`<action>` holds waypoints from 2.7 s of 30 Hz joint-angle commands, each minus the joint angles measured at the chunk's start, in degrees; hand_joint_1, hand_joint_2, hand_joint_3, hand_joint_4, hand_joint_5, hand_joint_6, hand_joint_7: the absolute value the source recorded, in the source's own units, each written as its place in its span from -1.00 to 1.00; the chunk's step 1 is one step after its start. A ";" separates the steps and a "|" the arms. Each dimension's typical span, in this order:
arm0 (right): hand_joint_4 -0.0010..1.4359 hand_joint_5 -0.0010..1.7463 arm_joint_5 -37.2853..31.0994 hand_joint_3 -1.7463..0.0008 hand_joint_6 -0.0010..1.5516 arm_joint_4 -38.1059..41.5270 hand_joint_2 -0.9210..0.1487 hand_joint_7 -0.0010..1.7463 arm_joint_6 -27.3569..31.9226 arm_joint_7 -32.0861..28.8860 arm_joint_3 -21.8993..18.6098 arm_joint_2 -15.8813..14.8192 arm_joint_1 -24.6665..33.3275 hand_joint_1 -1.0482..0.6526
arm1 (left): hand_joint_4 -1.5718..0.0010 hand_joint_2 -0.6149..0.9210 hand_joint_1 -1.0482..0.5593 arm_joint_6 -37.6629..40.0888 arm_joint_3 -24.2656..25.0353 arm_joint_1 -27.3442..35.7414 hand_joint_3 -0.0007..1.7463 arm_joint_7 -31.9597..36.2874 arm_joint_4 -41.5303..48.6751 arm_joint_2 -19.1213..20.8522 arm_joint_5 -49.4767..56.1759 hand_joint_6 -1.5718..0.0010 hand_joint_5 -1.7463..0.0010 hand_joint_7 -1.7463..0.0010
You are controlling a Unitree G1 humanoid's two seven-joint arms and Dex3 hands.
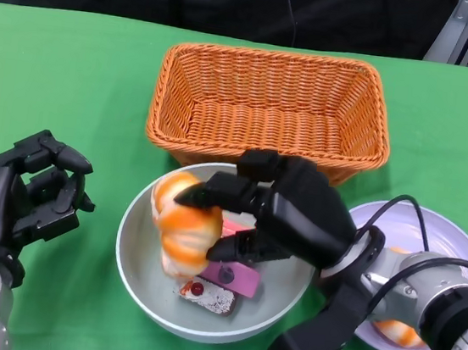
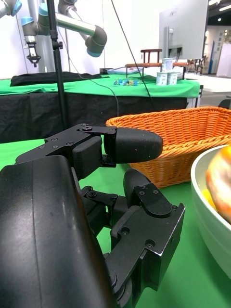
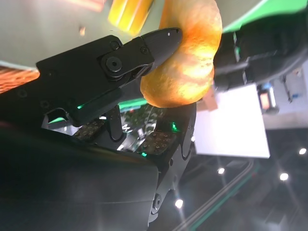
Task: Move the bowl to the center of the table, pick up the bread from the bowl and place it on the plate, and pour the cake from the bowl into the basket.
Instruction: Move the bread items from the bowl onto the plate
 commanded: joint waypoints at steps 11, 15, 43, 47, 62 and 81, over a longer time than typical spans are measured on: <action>0.13 0.85 3.97 0.78 -0.07 -9.60 -1.00 0.45 -1.09 2.92 -6.87 -4.87 4.60 0.02 | 0.00 0.54 0.34 0.91 0.74 -0.62 0.23 -0.33 -0.14 1.01 -1.07 -0.07 -0.86 -0.50; 0.15 0.77 5.64 0.75 -0.03 -13.49 -0.98 0.36 -0.78 6.10 -9.22 -5.70 6.98 0.01 | 0.03 0.55 0.37 0.84 0.76 -0.75 0.24 -0.29 0.21 1.13 -0.97 -0.05 -0.87 -0.51; 0.13 0.91 13.69 -0.59 0.01 -49.19 0.19 0.58 9.64 12.77 -31.73 -9.16 35.46 0.07 | 0.02 0.52 0.38 2.12 2.04 -1.95 0.26 -2.27 1.97 3.00 -2.21 -0.05 -0.90 -0.52; 0.14 0.92 16.04 -0.62 0.02 -52.00 0.20 0.58 10.49 13.54 -35.26 -9.22 40.68 0.12 | 0.03 0.51 0.38 1.98 1.99 -2.03 0.27 -2.27 2.17 3.31 -2.10 -0.05 -0.92 -0.52; 0.23 0.92 16.58 -0.53 0.10 -39.88 0.18 0.42 9.87 8.73 -43.28 -11.52 47.04 0.27 | 0.05 0.53 0.39 2.00 2.38 -2.23 0.28 -3.09 2.87 4.62 -2.28 -0.03 -0.94 -0.54; 0.11 1.00 24.26 -0.07 0.07 -30.24 -0.24 0.26 9.58 15.73 -41.73 -10.01 46.36 0.21 | 0.06 0.48 0.40 2.02 2.49 -2.00 0.33 -3.70 2.79 4.70 -2.40 -0.01 -0.96 -0.56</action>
